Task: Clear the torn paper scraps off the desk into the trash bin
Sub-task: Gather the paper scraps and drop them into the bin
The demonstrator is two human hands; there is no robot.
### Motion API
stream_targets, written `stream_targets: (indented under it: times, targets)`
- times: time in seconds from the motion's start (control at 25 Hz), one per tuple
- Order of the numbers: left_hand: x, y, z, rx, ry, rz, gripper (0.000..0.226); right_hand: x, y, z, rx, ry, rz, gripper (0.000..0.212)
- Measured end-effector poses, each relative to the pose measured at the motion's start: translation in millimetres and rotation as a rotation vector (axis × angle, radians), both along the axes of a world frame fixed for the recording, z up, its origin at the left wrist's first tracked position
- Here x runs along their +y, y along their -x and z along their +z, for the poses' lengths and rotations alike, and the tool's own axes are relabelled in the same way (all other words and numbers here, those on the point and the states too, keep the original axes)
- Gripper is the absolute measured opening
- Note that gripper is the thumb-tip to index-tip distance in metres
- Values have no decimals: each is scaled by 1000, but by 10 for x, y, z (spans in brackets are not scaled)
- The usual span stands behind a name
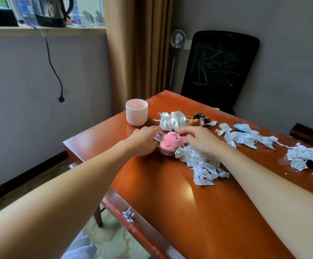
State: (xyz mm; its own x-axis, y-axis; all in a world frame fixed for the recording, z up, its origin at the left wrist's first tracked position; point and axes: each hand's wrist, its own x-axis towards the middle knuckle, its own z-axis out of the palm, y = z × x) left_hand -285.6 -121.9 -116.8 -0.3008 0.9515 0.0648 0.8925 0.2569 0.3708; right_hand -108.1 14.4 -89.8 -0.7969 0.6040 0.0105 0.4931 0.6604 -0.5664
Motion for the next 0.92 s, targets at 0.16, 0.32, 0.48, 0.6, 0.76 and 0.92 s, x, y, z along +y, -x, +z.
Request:
stream_targets:
  times: [0.16, 0.32, 0.48, 0.6, 0.76, 0.92]
  targets:
    - [-128, -68, -13, -5, 30, 55, 40, -78, -141, -67, -17, -84, 33, 33]
    - [-273, -172, -65, 5, 22, 58, 51, -315, -343, -41, -4, -316, -23, 34]
    - [-270, -268, -61, -39, 40, 65, 65, -475, -545, -87, -49, -351, -102, 36]
    - [-250, -345, -115, -63, 63, 103, 60, -540, -614, -197, -110, -247, -163, 45]
    - [-290, -393, -196, 1, -22, 79, 49, -597, -660, -334, -154, -172, -153, 61]
    - [-351, -449, -242, 76, -148, 108, 43, -699, -682, -395, -159, -275, -205, 59]
